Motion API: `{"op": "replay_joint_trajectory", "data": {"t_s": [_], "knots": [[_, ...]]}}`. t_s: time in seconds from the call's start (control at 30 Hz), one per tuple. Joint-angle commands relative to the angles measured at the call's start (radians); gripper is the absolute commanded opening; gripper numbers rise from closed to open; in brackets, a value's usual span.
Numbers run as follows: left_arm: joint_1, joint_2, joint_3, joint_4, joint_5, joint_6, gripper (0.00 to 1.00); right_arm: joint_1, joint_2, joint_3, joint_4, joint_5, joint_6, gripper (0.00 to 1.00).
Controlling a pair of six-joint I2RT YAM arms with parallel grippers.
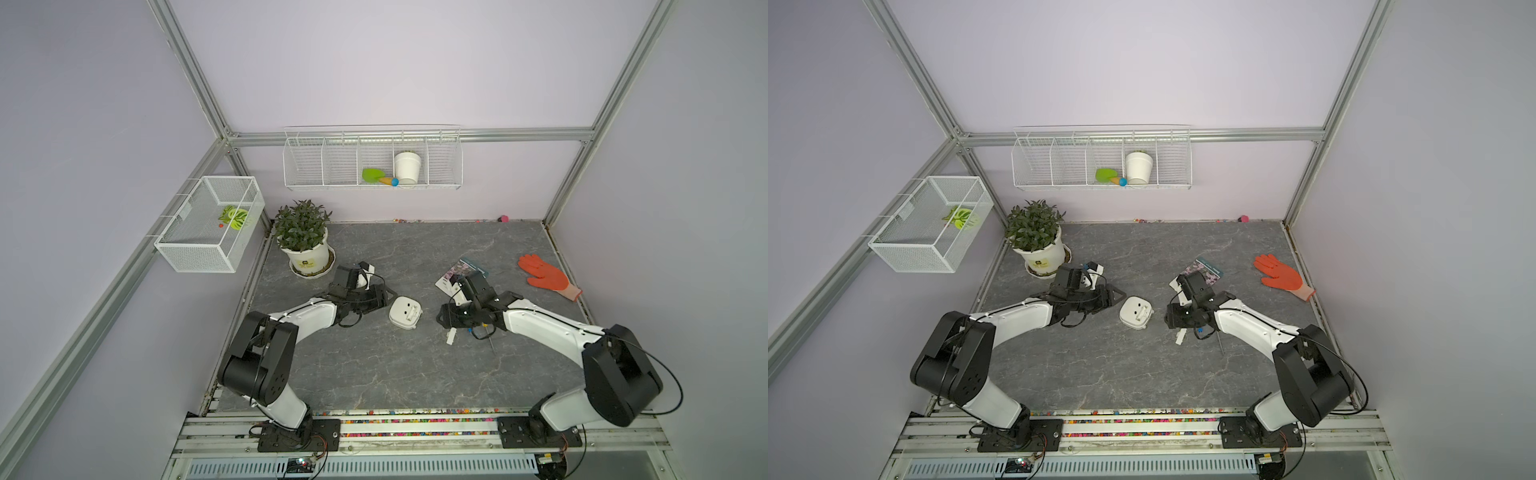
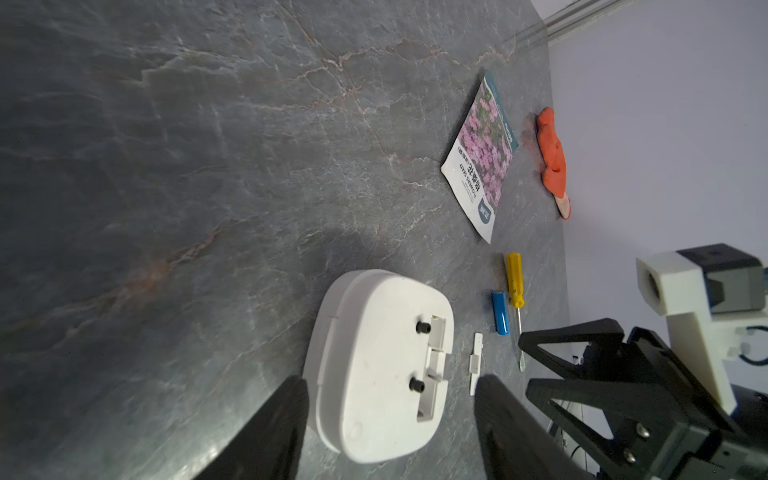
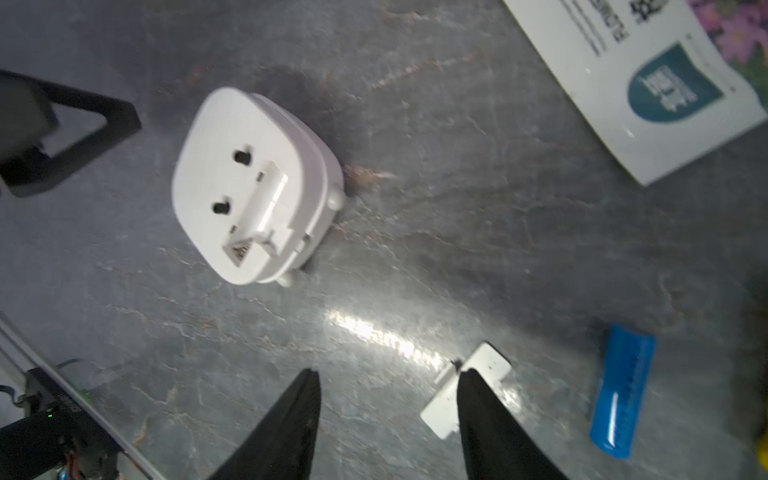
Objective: Remove the battery from the alarm
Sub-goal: Adjust the alarm at the center of the board, then pick up the cover from the center of the board.
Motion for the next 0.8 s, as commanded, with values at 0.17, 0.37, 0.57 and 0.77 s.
{"op": "replay_joint_trajectory", "data": {"t_s": [0.17, 0.37, 0.57, 0.77], "knots": [[-0.03, 0.087, 0.043, 0.038, 0.089, 0.006, 0.67, -0.005, -0.017, -0.062, -0.068, 0.06, 0.05, 0.51], [-0.078, 0.075, -0.013, 0.079, 0.09, -0.039, 0.67, -0.003, -0.004, -0.048, -0.09, 0.078, 0.05, 0.46], [-0.129, 0.033, -0.106, 0.16, 0.069, -0.121, 0.67, -0.001, 0.003, -0.029, -0.124, 0.114, 0.034, 0.44], [-0.157, 0.024, -0.133, 0.204, 0.035, -0.158, 0.67, 0.029, 0.04, 0.026, -0.177, 0.166, 0.029, 0.39]]}}
